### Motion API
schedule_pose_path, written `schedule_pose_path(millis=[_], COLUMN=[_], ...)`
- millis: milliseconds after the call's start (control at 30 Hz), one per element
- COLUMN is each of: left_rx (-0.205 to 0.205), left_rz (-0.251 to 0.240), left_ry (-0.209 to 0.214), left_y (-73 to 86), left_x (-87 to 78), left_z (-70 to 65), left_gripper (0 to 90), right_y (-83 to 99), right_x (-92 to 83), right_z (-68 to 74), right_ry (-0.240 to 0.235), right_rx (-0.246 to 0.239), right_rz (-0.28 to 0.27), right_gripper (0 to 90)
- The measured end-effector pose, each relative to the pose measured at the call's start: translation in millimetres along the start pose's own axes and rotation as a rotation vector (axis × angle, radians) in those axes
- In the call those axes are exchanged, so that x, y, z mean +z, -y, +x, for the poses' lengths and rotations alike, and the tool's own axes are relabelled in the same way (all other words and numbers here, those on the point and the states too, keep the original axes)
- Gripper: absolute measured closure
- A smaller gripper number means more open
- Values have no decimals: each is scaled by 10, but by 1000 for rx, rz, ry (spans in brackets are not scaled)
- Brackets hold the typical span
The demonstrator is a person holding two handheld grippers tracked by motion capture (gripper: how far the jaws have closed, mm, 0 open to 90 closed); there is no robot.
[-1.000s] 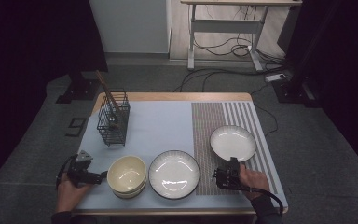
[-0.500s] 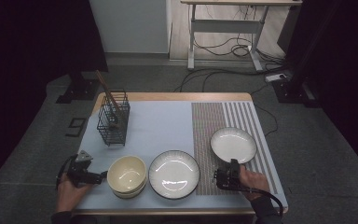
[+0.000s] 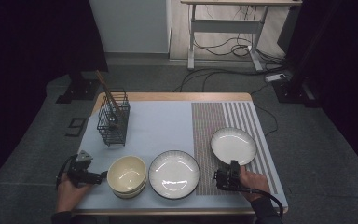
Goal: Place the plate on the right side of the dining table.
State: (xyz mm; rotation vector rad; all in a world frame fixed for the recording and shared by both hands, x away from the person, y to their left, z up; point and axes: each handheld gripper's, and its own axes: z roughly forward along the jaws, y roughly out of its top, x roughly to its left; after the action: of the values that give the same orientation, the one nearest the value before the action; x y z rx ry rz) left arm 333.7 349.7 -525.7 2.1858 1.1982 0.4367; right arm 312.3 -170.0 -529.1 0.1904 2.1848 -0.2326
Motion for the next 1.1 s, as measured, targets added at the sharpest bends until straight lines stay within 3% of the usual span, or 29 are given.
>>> schedule_pose_path(millis=[200,367,500,800,900,1100], left_rx=[0,0,0,0,-1,-1], left_rz=[0,0,0,0,0,0], left_ry=[0,0,0,0,0,1], left_y=[0,0,0,0,0,0], left_x=[0,0,0,0,0,0], left_z=[0,0,-1,-1,0,0], left_gripper=[0,0,0,0,0,0], right_y=[3,14,16,32,38,129], right_x=[-17,-56,-84,-201,-258,-351], right_z=[-19,-66,-81,-183,-217,-331], right_ry=[7,-1,6,1,-5,-23], right_rx=[13,39,19,34,55,171], right_rz=[2,-6,0,-51,-70,-128], right_gripper=[660,522,423,255,244,186])
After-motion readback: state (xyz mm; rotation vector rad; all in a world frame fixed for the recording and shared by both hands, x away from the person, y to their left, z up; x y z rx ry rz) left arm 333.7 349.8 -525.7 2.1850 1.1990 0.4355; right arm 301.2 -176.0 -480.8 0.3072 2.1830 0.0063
